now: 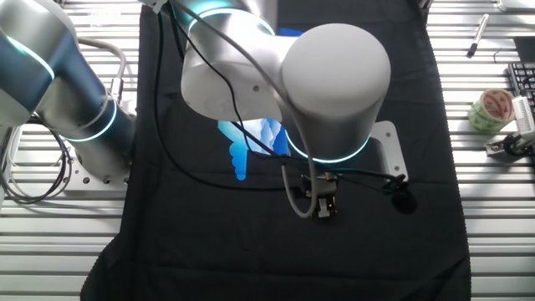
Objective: Pick up the small block on the left and move it to the right
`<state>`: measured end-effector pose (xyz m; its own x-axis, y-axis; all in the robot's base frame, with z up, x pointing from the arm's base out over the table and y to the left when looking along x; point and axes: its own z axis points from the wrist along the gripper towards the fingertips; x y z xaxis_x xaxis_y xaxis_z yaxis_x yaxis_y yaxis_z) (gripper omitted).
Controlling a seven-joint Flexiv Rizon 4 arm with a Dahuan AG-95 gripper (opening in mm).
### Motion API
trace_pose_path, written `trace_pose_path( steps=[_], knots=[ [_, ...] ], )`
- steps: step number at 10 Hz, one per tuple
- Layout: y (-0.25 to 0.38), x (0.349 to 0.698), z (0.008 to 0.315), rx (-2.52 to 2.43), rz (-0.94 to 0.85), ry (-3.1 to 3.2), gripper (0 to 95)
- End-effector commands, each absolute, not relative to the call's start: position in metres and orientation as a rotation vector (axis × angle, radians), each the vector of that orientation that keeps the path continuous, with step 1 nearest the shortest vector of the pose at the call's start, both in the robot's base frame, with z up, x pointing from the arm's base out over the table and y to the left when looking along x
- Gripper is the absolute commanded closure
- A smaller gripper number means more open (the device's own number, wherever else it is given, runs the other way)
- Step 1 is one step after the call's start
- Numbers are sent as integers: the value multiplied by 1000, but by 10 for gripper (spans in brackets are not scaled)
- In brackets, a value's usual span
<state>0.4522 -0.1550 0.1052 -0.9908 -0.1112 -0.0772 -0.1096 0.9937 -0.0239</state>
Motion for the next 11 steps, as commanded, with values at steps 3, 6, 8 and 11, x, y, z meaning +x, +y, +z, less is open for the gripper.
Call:
trace_pose_path(
  steps=[3,6,8,11],
  knots=[
    [-155,452,106,-167,-23,3042,950],
    [-155,452,106,-151,-35,3052,760],
    [-155,452,106,-147,-45,3067,950],
    [-155,451,106,-99,-8,3070,950]
  ],
)
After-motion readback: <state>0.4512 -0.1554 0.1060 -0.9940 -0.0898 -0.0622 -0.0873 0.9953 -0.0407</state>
